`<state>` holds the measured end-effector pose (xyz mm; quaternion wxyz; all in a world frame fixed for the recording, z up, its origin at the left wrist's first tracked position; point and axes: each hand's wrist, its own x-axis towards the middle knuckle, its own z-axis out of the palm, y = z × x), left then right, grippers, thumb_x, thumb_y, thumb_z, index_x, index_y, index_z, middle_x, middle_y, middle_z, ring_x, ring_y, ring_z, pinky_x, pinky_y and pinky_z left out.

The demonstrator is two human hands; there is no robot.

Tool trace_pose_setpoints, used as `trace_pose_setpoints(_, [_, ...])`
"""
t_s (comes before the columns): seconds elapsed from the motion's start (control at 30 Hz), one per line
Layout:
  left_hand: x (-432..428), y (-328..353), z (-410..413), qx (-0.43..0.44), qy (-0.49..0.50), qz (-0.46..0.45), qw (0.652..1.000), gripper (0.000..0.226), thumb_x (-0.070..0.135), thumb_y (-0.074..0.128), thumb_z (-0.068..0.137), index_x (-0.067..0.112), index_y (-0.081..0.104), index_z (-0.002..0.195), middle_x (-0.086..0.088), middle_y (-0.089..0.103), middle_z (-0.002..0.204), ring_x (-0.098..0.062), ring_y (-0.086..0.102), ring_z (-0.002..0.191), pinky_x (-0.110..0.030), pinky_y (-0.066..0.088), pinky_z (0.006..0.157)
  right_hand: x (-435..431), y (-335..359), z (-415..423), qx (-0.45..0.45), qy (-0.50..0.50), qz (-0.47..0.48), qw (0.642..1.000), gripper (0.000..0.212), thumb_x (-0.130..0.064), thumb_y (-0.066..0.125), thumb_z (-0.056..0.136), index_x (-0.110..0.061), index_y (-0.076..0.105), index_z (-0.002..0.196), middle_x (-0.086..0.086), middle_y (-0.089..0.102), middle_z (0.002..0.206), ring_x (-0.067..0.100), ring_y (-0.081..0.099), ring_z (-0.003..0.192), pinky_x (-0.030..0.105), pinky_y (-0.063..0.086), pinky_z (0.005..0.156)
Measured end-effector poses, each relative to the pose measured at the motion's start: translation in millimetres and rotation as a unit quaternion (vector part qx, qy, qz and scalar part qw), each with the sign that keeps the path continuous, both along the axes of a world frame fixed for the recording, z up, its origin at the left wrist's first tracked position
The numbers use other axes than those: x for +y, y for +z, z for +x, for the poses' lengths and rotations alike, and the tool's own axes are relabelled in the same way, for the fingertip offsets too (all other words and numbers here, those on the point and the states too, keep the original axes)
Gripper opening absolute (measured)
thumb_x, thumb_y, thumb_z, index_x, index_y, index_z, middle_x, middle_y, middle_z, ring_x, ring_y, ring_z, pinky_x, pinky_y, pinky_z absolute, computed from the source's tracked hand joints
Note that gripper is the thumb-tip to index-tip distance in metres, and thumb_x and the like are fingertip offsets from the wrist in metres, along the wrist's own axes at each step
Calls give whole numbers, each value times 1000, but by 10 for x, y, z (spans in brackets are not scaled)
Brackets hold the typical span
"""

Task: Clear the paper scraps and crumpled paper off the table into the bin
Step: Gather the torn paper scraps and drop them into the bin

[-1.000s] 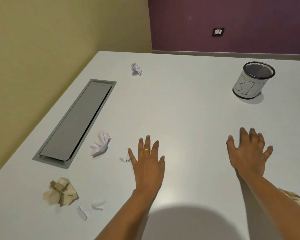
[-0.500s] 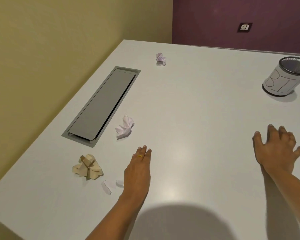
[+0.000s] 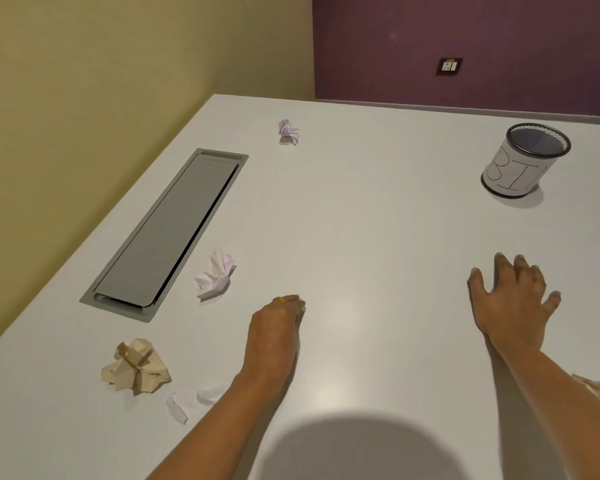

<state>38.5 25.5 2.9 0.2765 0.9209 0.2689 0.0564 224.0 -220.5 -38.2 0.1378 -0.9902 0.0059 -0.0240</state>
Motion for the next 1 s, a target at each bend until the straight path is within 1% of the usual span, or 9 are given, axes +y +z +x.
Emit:
trace_pose_setpoints(0.07, [-57,48,217,-18,-23,-15,999,26,7,49,93,7,64,115,9,57,117,-8,52,109,5,29,85,-2,-7,3,4,-1,-3,1000,56,-43,35,93,-14,33,141,14,28,152,31,18,142,60,11,112])
trace_pose_setpoints(0.33, [-293,285,1304,-19,-172,69,982,40,-6,42,85,6,60,119,-11,57,131,-27,55,117,-26,40,96,-3,-37,14,5,-9,-9,1000,57,-46,35,93,-17,31,142,11,27,153,29,17,143,58,12,113])
trace_pose_setpoints(0.4, [-402,373,1629,1,-201,77,976,40,-12,41,80,20,64,86,-15,60,106,-34,54,93,-29,41,83,-2,-38,19,6,-9,-12,1000,57,-47,34,93,-18,30,143,10,27,153,28,17,143,58,12,114])
trace_pose_setpoints(0.47, [-542,446,1946,14,-234,123,964,54,-16,42,76,30,20,58,-4,37,86,-22,32,81,-25,29,74,3,-34,20,11,-10,-19,1000,58,-48,32,93,-20,29,143,8,25,154,27,15,144,57,12,114])
trace_pose_setpoints(0.53, [-693,510,2235,3,-270,151,951,61,-20,44,76,25,6,59,0,29,75,-20,29,81,-26,27,72,7,-35,23,17,-11,-25,999,58,-49,30,93,-21,27,144,7,24,155,26,15,145,56,12,115])
trace_pose_setpoints(0.67, [-1032,725,2742,-32,-321,225,919,49,-22,44,69,13,13,54,-8,24,58,-24,29,71,-31,23,60,3,-59,23,11,-16,-38,999,58,-49,30,93,-21,29,144,7,26,154,27,18,144,56,15,114])
trace_pose_setpoints(0.83, [-1378,917,3300,-81,-321,206,921,29,-18,44,75,2,34,57,-19,52,76,-35,52,76,-36,37,62,4,-93,33,3,-20,-45,999,58,-51,30,92,-22,31,143,7,30,153,27,22,143,56,18,113])
trace_pose_setpoints(0.93, [-1501,967,3575,-89,-329,216,915,27,-16,47,76,4,39,61,-8,41,68,-30,43,72,-32,35,63,14,-101,30,-10,-23,-40,999,56,-49,37,91,-21,37,140,8,35,150,28,27,142,57,21,111])
trace_pose_setpoints(1.0, [-1550,986,3712,-93,-353,233,901,40,-18,48,74,8,26,54,-5,36,60,-30,44,73,-32,36,63,15,-107,29,-15,-24,-36,999,56,-48,39,91,-21,38,140,8,36,150,28,27,141,57,21,111])
